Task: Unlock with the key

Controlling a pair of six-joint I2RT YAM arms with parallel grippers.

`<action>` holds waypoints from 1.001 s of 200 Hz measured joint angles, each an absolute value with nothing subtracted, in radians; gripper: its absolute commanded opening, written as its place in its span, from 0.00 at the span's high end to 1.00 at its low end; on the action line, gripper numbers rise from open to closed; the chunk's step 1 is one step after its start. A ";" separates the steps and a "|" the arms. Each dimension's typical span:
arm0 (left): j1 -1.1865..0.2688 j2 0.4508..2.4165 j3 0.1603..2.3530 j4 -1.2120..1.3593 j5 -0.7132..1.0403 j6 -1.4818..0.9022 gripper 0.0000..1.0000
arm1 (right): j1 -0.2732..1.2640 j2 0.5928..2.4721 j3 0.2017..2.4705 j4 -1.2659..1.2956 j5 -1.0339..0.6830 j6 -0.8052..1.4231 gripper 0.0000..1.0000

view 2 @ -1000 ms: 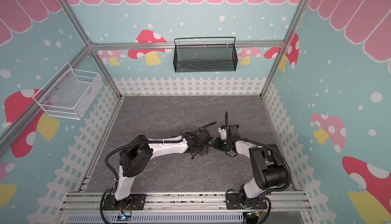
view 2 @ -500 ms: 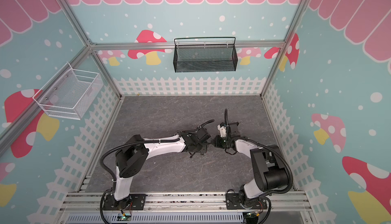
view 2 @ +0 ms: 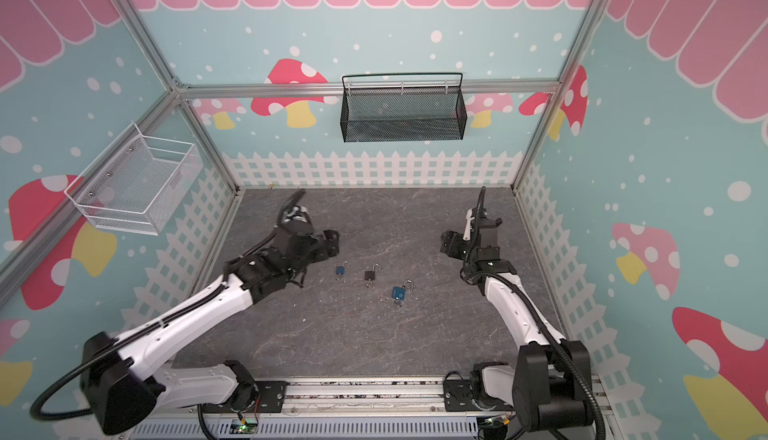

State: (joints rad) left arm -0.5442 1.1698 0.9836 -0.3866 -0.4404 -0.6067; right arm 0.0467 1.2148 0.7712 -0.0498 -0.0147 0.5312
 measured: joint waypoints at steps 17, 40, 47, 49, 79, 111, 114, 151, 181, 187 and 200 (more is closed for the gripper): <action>-0.355 1.060 0.863 -0.334 -0.566 -0.540 0.01 | -0.002 1.195 0.696 0.038 0.117 0.535 0.01; -0.174 1.024 0.662 -0.163 -0.631 -0.414 0.01 | -0.059 1.248 0.596 0.169 0.262 0.504 0.01; -0.142 1.040 0.601 -0.097 -0.627 -0.373 0.01 | -0.063 1.282 0.570 0.222 0.295 0.479 0.02; -0.135 1.046 0.583 -0.075 -0.624 -0.361 0.01 | -0.064 1.288 0.566 0.232 0.301 0.475 0.01; -0.091 1.225 0.371 0.292 -0.545 -0.209 0.01 | -0.064 1.397 0.454 0.470 0.332 0.351 0.02; -0.085 1.377 0.334 0.564 -0.413 -0.121 0.01 | -0.064 1.439 0.315 0.796 0.228 0.216 0.02; -0.084 1.386 0.341 0.577 -0.404 -0.116 0.01 | -0.064 1.441 0.307 0.818 0.213 0.205 0.02; -0.076 1.525 0.391 0.782 -0.287 -0.071 0.01 | -0.062 1.504 0.211 1.115 0.037 0.092 0.02; -0.053 1.537 0.392 0.814 -0.259 -0.071 0.01 | -0.048 1.521 0.209 1.191 0.006 0.055 0.02; -0.051 1.537 0.392 0.820 -0.257 -0.071 0.01 | -0.044 1.520 0.209 1.201 0.004 0.051 0.02; -0.051 1.536 0.392 0.832 -0.257 -0.071 0.01 | -0.039 1.520 0.209 1.217 0.000 0.043 0.02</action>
